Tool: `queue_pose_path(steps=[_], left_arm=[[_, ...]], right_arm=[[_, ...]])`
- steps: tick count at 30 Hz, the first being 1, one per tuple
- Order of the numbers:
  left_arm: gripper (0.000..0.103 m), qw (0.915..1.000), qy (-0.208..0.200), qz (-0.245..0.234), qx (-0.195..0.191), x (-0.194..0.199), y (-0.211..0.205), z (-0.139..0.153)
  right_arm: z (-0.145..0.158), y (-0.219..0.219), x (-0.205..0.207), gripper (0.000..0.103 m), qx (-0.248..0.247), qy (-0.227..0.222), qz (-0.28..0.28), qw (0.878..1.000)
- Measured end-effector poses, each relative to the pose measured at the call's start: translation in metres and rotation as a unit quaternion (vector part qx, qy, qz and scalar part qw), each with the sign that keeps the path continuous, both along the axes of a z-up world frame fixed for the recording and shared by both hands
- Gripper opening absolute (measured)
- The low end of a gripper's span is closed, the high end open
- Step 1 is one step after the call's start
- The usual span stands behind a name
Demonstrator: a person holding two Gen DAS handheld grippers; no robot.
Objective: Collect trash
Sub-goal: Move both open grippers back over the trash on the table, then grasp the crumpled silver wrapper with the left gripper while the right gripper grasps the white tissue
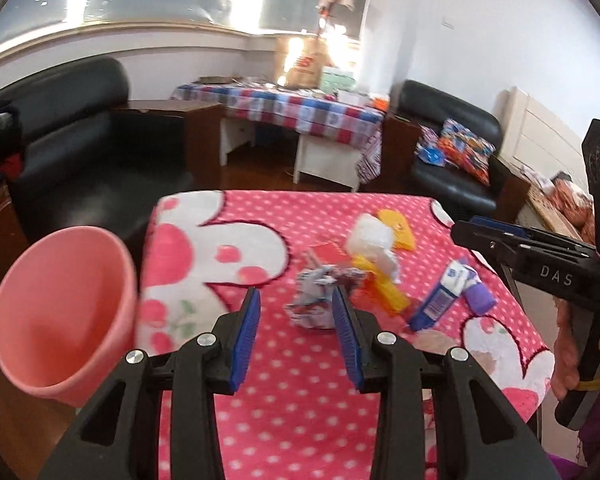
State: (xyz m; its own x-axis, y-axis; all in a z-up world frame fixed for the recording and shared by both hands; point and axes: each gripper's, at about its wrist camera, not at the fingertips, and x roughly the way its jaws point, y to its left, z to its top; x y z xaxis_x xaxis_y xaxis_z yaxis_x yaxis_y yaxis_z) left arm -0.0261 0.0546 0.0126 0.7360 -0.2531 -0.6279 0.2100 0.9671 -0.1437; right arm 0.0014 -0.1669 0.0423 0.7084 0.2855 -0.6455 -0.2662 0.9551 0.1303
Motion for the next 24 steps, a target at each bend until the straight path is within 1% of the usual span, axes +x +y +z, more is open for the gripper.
queue_pose_path(steps=[5, 12, 14, 16, 17, 18, 19, 24], left_arm=[[0.037, 0.9997, 0.025, -0.007, -0.002, 0.018, -0.02, -0.012], [0.036, 0.9984, 0.056, 0.009, 0.0, 0.043, -0.033, -0.03], [0.032, 0.9981, 0.059, 0.011, 0.008, 0.047, -0.037, -0.034], [0.024, 0.9978, 0.064, 0.013, 0.014, 0.049, -0.04, -0.037], [0.021, 0.9975, 0.067, 0.015, 0.017, 0.05, -0.041, -0.04], [0.015, 0.9973, 0.07, 0.015, 0.016, 0.051, -0.041, -0.041], [0.011, 0.9973, 0.071, 0.014, 0.014, 0.052, -0.041, -0.042], [0.007, 0.998, 0.062, 0.012, 0.006, 0.047, -0.039, -0.037]], right_arm=[[-0.01, -0.014, 0.001, 0.037, 0.01, 0.008, -0.003, 1.0], [-0.017, -0.023, 0.003, 0.037, 0.026, 0.013, -0.003, 1.0], [-0.019, -0.025, 0.003, 0.037, 0.031, 0.015, -0.001, 0.999], [-0.021, -0.026, 0.004, 0.037, 0.032, 0.016, 0.001, 0.999], [-0.021, -0.026, 0.005, 0.036, 0.033, 0.016, 0.003, 0.999], [-0.022, -0.026, 0.005, 0.036, 0.033, 0.017, 0.004, 0.999], [-0.023, -0.026, 0.005, 0.037, 0.034, 0.018, 0.005, 0.999], [-0.025, -0.023, 0.007, 0.036, 0.034, 0.021, 0.01, 0.999]])
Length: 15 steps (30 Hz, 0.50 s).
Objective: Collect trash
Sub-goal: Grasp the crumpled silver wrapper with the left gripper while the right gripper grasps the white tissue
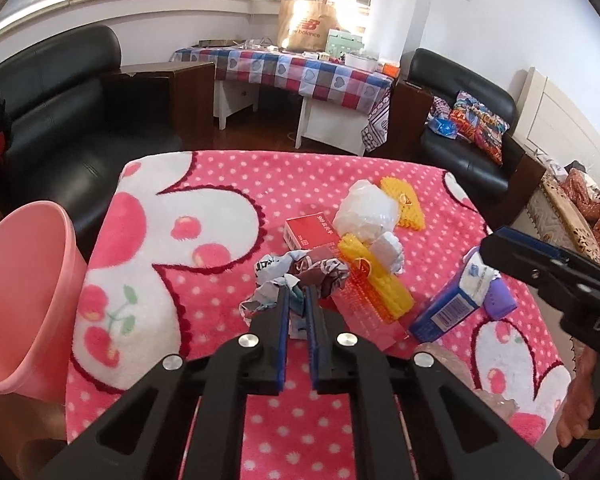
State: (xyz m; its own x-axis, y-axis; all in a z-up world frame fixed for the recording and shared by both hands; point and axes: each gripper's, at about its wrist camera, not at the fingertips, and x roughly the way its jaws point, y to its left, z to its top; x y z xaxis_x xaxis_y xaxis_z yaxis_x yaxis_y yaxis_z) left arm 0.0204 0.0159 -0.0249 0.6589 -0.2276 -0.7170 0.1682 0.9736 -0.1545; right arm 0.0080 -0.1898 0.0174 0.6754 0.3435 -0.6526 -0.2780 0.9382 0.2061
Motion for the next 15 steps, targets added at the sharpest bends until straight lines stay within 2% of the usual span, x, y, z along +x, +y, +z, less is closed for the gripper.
queue_pose_path(steps=[10, 15], left_arm=[[0.006, 0.999, -0.044, 0.002, -0.008, -0.024, 0.014, 0.026], [0.006, 0.9989, -0.044, 0.005, -0.016, -0.032, 0.023, 0.029]], right_arm=[[0.002, 0.013, 0.006, 0.037, -0.001, 0.002, 0.011, 1.0], [-0.001, 0.029, 0.014, 0.036, -0.011, 0.007, 0.026, 1.0]])
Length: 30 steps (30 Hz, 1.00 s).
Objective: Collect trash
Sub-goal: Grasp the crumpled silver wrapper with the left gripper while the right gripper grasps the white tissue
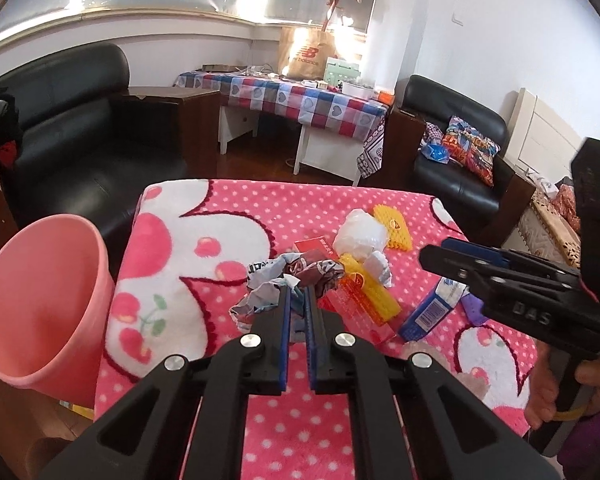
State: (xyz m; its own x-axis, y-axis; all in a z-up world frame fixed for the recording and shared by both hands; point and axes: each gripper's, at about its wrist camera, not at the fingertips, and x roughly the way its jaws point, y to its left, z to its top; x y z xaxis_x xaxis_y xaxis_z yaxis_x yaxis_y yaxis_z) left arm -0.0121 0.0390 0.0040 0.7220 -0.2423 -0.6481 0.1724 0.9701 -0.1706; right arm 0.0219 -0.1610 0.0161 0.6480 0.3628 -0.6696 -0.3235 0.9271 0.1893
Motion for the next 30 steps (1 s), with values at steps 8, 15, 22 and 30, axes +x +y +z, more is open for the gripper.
queue_pose_path(steps=[8, 15, 22, 30], left_arm=[[0.006, 0.9999, 0.002, 0.008, -0.011, -0.004, 0.015, 0.0], [0.006, 0.9998, 0.003, 0.012, -0.019, -0.004, 0.022, -0.001], [0.006, 0.9996, 0.0, 0.017, -0.024, -0.006, 0.027, -0.001], [0.006, 0.9992, -0.014, 0.023, -0.03, -0.011, 0.034, 0.008]], right_arm=[[-0.011, 0.025, 0.013, 0.036, -0.03, 0.013, 0.017, 0.999], [-0.019, 0.033, 0.022, 0.033, -0.055, 0.017, 0.016, 0.998], [-0.022, 0.035, 0.023, 0.014, -0.062, 0.022, 0.016, 0.998], [0.006, 0.027, 0.01, 0.014, -0.031, -0.002, 0.017, 0.999]])
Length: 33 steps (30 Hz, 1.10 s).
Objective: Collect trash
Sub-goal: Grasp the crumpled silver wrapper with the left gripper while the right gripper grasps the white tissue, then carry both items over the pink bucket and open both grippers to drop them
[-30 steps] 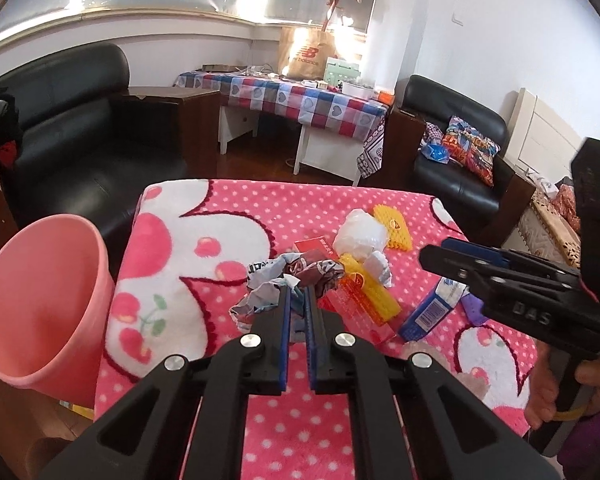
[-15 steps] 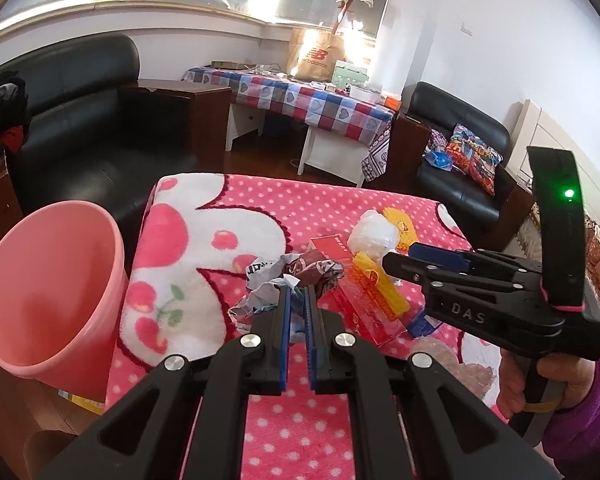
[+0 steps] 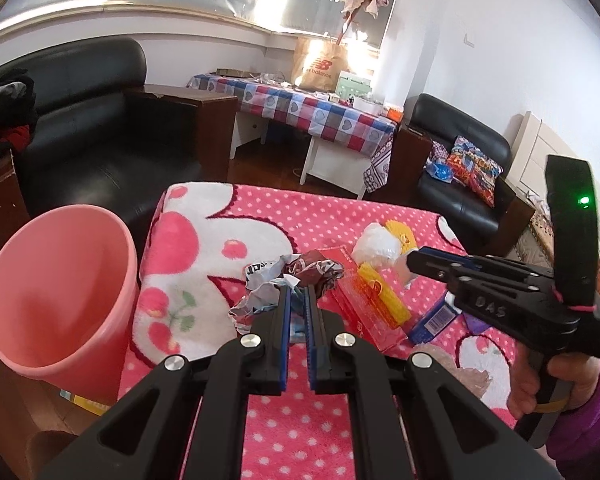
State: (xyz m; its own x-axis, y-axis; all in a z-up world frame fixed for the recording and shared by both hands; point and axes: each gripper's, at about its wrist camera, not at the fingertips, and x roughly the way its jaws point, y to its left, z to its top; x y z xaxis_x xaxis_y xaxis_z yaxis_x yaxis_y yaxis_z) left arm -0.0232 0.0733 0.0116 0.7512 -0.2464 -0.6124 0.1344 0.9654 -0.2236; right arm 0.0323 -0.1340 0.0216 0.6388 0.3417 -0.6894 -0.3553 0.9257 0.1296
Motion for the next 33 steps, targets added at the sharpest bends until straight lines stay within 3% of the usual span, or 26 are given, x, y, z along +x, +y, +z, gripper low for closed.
queue_pose_path(steps=[7, 15, 20, 25, 33], left_arm=[[0.006, 0.9997, -0.02, 0.016, -0.006, -0.008, 0.014, 0.013], [0.006, 0.9985, -0.032, 0.042, -0.014, -0.018, 0.038, 0.019], [0.006, 0.9979, -0.034, 0.051, -0.022, -0.023, 0.05, 0.018], [0.006, 0.9974, -0.036, 0.057, -0.027, -0.029, 0.059, 0.016], [0.006, 0.9948, -0.044, 0.087, -0.031, -0.037, 0.084, 0.017]], right_arm=[[0.027, 0.001, -0.006, 0.014, 0.055, -0.004, 0.019, 0.998], [0.052, 0.002, -0.011, 0.014, 0.039, -0.04, 0.007, 0.998], [0.049, -0.002, -0.013, 0.014, 0.018, -0.045, -0.01, 0.999], [0.032, -0.002, -0.017, 0.014, 0.027, -0.009, -0.003, 1.0], [0.036, 0.031, -0.008, 0.014, 0.119, 0.034, 0.051, 0.991]])
